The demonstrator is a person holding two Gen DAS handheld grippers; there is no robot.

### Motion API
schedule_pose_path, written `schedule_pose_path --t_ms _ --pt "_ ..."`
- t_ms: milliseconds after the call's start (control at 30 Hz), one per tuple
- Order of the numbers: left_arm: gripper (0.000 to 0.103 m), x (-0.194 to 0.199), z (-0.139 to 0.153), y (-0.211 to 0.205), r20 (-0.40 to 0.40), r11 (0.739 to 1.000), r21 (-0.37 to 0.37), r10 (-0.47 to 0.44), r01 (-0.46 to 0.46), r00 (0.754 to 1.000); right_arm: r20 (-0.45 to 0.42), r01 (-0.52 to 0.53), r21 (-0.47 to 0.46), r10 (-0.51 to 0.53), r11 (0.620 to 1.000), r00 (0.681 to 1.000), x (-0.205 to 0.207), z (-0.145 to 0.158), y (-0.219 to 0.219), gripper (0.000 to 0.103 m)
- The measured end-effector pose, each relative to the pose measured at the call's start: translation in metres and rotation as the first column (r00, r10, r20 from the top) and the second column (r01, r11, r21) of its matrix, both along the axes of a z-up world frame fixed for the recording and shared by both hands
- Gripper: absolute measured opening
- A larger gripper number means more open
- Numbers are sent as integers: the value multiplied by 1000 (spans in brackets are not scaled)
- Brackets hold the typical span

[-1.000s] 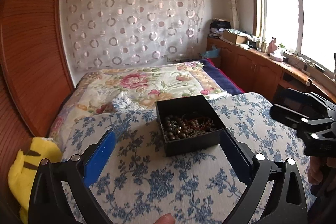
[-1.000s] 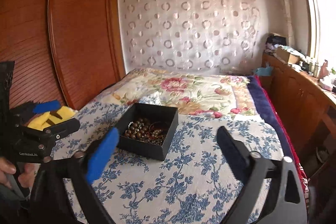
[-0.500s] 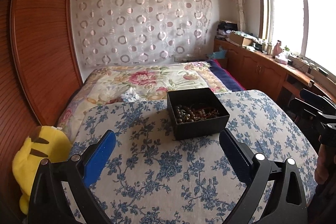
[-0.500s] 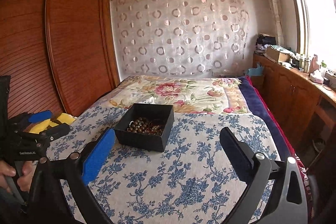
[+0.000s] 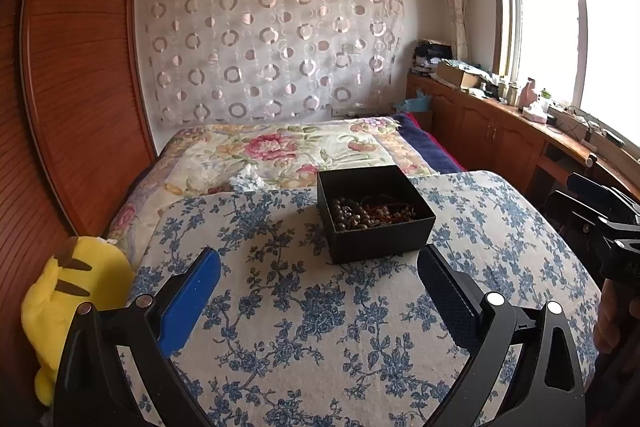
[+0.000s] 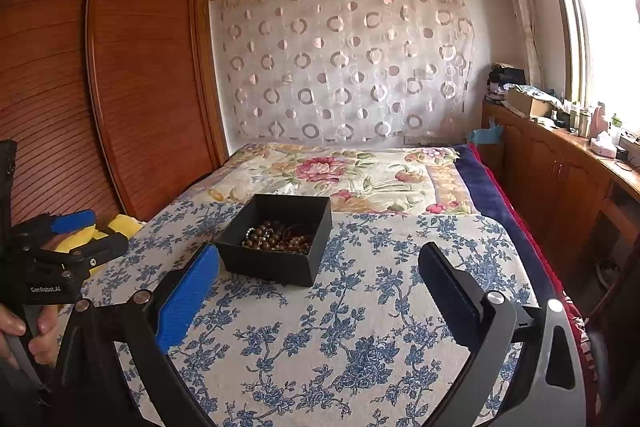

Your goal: Organize jewelry

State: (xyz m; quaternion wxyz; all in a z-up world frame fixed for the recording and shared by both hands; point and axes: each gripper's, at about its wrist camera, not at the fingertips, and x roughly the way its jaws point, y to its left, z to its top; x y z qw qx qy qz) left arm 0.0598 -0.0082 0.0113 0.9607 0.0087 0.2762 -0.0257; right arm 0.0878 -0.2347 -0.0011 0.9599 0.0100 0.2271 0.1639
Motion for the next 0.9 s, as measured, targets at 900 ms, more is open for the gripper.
schedule_pose_path --t_ms 900 --pt "95 -2 0 -3 5 1000 -3 -2 2 1000 2 2 1 -2 1000 1000 -1 1 0 100"
